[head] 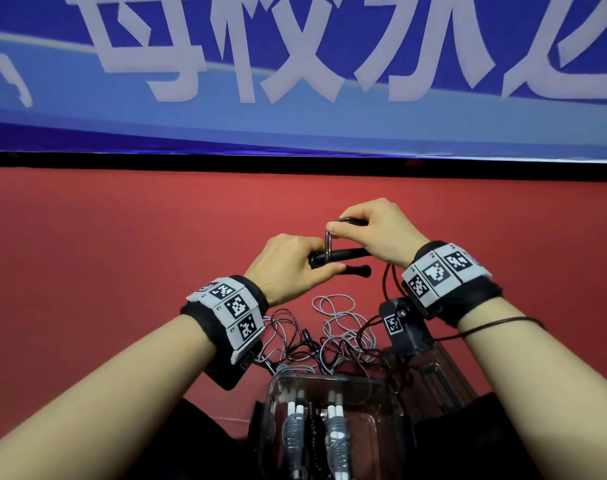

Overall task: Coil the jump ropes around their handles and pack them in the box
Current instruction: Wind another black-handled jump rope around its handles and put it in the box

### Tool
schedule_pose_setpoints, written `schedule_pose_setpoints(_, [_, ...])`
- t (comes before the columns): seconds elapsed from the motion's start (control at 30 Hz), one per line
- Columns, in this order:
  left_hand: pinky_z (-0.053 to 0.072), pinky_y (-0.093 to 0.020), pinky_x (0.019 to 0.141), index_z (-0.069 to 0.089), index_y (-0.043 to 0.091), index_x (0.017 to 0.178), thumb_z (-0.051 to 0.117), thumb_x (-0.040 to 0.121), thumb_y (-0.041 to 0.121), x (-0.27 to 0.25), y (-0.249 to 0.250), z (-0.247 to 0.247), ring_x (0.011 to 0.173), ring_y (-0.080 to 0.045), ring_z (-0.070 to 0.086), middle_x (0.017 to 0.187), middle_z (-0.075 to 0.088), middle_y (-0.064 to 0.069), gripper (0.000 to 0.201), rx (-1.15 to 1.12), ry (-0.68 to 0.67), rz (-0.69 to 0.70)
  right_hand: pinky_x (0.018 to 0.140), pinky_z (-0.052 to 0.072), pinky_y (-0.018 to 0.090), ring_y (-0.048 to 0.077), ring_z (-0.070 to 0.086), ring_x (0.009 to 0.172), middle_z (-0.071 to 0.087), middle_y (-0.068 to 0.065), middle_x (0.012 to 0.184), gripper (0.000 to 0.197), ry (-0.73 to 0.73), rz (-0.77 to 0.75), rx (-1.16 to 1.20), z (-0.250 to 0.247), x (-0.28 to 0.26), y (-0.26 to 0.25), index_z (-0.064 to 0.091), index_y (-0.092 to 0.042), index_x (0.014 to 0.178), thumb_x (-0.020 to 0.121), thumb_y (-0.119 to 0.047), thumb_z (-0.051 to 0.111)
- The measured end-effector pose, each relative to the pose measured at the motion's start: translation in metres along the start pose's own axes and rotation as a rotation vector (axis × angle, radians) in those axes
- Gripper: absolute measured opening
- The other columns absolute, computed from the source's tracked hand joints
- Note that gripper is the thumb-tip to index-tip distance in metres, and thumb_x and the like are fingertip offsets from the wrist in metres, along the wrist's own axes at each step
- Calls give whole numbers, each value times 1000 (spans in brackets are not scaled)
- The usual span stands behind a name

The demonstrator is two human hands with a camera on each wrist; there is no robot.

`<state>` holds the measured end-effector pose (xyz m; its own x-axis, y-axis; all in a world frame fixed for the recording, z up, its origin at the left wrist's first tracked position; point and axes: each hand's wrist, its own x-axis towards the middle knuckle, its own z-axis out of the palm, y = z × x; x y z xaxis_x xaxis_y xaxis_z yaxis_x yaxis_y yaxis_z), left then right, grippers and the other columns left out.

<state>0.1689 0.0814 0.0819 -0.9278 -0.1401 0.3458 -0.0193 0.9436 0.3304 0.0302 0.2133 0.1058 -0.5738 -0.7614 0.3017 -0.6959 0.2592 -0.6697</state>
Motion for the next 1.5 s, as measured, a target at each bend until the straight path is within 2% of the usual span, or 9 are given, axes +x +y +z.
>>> schedule_pose_setpoints(0.17, [24,-24,47,56,17,82,50,98,32,0,-3,0,46,-11,38,51,42,6,22,-82,41,86,57,39,30,11,48,54,53,-8,51,51,38,125,-247,-24,-1,4,65,-21,63,69,-72,66])
schedule_pose_setpoints(0.37, [39,-20,55,42,32,119,46,101,14,1,7,-5,52,-6,49,63,57,-1,26,-517,107,-34,43,25,22,12,28,47,41,-3,53,40,-33,476,646,-29,1,34,54,-18,73,98,-47,43])
schedule_pose_setpoints(0.47, [40,-19,48,53,31,114,40,103,10,10,6,-5,48,-5,46,65,56,0,27,-733,162,-138,42,22,21,8,26,41,34,-9,47,33,-136,412,396,-5,-2,40,64,-17,78,102,-26,43])
schedule_pose_setpoints(0.63, [49,-20,50,63,14,101,41,103,7,22,-16,0,70,-17,50,81,52,-10,23,-963,232,-416,44,25,24,14,30,47,40,-5,55,44,-172,331,168,20,0,22,67,-19,66,99,-35,41])
schedule_pose_setpoints(0.83, [55,-39,63,61,17,70,44,100,41,28,-43,2,41,-5,51,62,56,1,42,-726,472,-608,60,40,31,16,45,51,46,-5,51,50,-193,15,-69,40,-12,-16,58,-18,64,102,-41,34])
schedule_pose_setpoints(0.97, [59,-45,63,63,2,76,41,99,50,25,-43,1,41,-13,61,67,60,-7,58,-689,493,-682,68,45,38,15,52,57,52,-4,55,44,-202,-120,-146,44,-14,-28,62,-19,73,101,-42,36])
schedule_pose_setpoints(1.13, [53,-40,73,62,8,74,34,101,49,22,-54,8,71,-39,67,74,67,-19,56,-267,358,-715,62,47,40,22,54,60,58,2,63,30,-225,-191,-234,42,-16,-35,66,-13,82,95,-35,51])
schedule_pose_setpoints(1.27, [35,-36,67,62,7,85,36,103,43,16,-56,3,74,-36,50,77,58,-14,48,4,263,-656,60,44,33,17,53,60,61,-1,62,24,-162,-209,-241,28,-16,-37,69,-23,78,91,-40,59])
schedule_pose_setpoints(1.5, [44,-38,72,51,17,76,36,104,39,15,-37,4,88,-40,61,81,62,-11,38,142,-55,-400,62,37,31,15,49,63,52,-10,56,27,-56,-121,-231,18,-12,-28,54,-35,64,89,-45,59])
